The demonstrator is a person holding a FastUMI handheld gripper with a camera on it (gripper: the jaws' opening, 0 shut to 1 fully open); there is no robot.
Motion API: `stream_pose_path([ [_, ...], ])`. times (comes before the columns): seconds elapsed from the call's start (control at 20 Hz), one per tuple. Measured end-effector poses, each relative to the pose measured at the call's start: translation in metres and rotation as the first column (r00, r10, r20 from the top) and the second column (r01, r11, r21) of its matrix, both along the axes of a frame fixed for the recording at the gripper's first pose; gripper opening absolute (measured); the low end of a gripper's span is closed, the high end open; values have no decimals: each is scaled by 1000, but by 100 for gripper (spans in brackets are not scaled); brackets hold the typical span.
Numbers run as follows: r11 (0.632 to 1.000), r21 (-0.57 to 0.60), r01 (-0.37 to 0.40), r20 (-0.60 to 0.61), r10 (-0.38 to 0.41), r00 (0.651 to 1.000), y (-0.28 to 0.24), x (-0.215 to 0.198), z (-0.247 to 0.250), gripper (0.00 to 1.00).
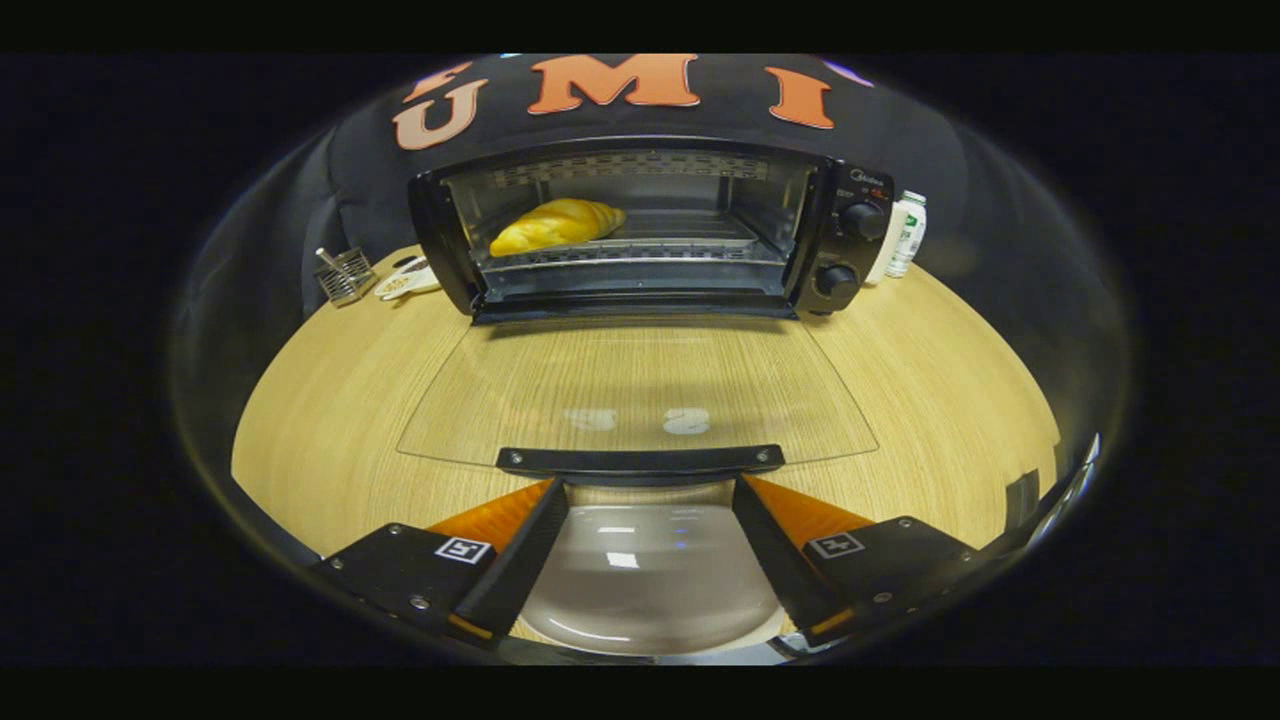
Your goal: Open the toaster oven, put the food inside, and close the toaster oven door.
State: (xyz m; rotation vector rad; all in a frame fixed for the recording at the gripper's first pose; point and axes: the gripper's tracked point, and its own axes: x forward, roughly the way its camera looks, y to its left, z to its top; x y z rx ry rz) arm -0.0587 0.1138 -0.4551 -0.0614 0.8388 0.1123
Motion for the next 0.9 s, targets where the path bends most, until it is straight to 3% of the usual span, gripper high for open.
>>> stream_pose_path([
  [0.4, 1000, 6, -1, 18, 1, 1000, -1, 0, 21, 99],
  [0.9, 999, 45, 6, 101, -10, 995, -2, 21, 84, 99],
])
